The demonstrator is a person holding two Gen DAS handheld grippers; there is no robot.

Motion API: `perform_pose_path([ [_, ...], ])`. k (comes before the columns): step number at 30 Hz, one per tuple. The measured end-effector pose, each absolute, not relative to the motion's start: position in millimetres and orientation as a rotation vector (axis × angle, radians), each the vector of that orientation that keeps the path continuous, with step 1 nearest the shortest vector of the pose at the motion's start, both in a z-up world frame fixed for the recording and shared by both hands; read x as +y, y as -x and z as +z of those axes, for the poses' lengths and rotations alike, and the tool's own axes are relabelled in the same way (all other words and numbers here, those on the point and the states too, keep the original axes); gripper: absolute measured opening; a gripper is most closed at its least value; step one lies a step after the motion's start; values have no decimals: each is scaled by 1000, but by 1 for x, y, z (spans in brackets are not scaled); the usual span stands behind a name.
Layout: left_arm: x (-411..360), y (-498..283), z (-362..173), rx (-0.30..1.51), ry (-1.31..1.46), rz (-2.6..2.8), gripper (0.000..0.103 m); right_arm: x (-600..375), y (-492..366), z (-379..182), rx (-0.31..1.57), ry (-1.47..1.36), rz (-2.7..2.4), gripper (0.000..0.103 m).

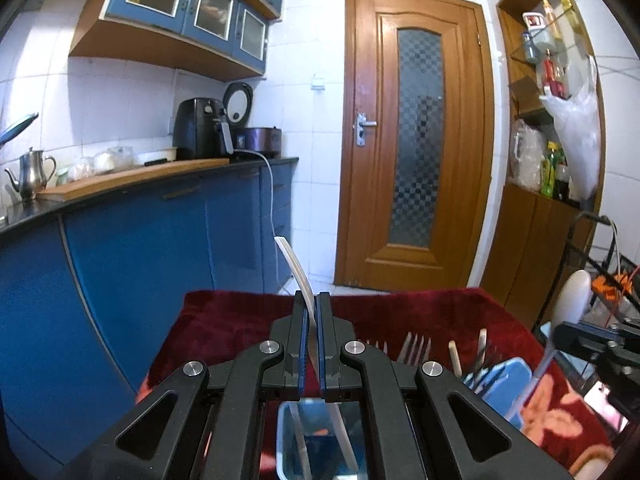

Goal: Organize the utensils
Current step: 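Lower the white utensil into the holder with the left tool while the right tool drops the spoon in, then move both open tools back to the remaining metal utensils on the blanket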

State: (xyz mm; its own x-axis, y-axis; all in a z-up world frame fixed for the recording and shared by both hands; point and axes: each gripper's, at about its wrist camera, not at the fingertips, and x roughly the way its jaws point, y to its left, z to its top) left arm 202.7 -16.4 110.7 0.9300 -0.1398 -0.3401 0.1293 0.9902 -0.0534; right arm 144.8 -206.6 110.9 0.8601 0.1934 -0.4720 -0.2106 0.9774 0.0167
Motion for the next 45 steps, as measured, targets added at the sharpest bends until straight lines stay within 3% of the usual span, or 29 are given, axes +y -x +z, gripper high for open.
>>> perform_pose_path([
  [9,-15,-201,94,434,52,-162,5,-201,-153,92,557,35,225,5],
  [13,-14,-195,93,450,59,-172,18,-198,-154,88,570,19,239,7],
  [16,-14,-187,95,454,58,-172,18,-199,-152,88,565,9,247,13],
  [37,-13,-117,112,505,60,-235,18,-205,-96,121,512,-77,289,14],
  [45,-9,-93,104,592,96,-257,18,-218,-63,122,529,-119,295,20],
])
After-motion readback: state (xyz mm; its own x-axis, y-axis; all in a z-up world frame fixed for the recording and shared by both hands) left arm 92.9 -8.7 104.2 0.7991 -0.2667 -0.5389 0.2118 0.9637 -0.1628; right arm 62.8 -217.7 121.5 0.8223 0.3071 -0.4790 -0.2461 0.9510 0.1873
